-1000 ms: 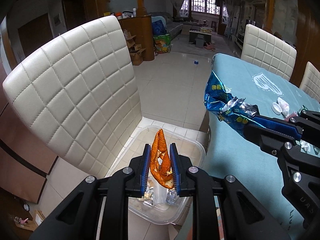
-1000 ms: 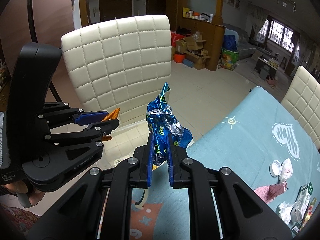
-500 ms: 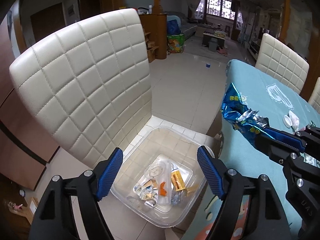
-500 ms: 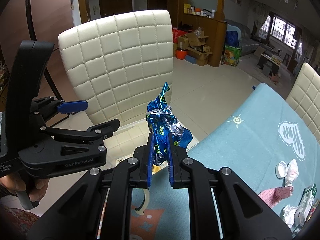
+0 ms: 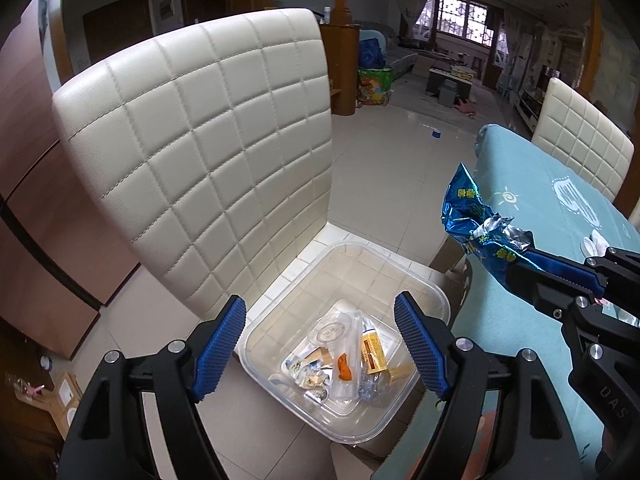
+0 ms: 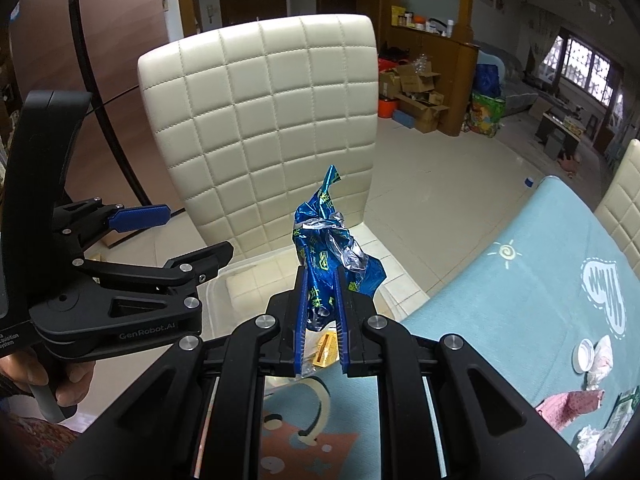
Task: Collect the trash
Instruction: 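Open the left tool to drop the orange wrapper while the right tool releases the blue wrapper, then move both tools back over the table toward the remaining trash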
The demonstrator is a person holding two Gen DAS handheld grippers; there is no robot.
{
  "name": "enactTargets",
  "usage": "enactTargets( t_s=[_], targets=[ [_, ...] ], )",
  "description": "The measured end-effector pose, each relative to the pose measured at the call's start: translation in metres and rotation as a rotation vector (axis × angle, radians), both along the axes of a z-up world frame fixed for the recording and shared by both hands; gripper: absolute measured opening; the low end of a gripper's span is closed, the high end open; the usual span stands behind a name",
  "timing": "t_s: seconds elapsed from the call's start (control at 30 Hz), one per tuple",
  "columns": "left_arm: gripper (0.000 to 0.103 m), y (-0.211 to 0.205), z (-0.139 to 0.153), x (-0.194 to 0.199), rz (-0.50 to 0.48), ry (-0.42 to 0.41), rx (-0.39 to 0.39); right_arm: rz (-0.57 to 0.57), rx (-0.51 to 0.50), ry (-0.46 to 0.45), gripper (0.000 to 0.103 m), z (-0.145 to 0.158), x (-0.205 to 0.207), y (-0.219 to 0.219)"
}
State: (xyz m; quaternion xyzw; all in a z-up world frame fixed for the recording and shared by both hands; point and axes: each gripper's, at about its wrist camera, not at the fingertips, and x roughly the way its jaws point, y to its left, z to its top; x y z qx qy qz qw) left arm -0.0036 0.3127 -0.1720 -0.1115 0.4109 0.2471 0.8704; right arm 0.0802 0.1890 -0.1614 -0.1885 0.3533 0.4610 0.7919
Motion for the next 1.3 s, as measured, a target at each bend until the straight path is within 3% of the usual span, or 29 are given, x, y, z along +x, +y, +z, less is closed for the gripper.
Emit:
enactTargets(
  t_s=[0.2,0.23,0.27,0.33,0.37,0.87,1.3],
  targets=[
    [0.075,0.003,0.001,-0.007,0.022,0.000,-0.006,-0.015,0.002,0.002,0.017,0.000,0.000,-0.001],
    [0.075,0.002,0.002,-0.007,0.025,-0.001,-0.008,-0.020,0.004,0.001,0.023,0.000,0.001,-0.002],
    [0.075,0.003,0.002,-0.008,0.027,-0.003,-0.010,-0.026,0.008,-0.006,0.029,0.001,0.000,-0.004],
    [0.075,0.002,0.003,-0.009,0.028,-0.003,-0.010,-0.046,0.029,-0.022,0.079,0.004,0.000,-0.008],
    [0.075,0.001,0.003,-0.010,0.028,-0.003,-0.009,-0.071,0.051,-0.045,0.082,0.008,-0.001,-0.012],
    [0.075,-0.036,0.015,-0.004,-0.067,-0.022,-0.006,-0.187,0.048,-0.022,0.080,0.016,0.002,-0.058],
    [0.075,-0.120,0.030,0.031,-0.291,-0.054,-0.018,-0.425,0.033,-0.041,0.080,0.026,0.002,-0.167]
  ],
)
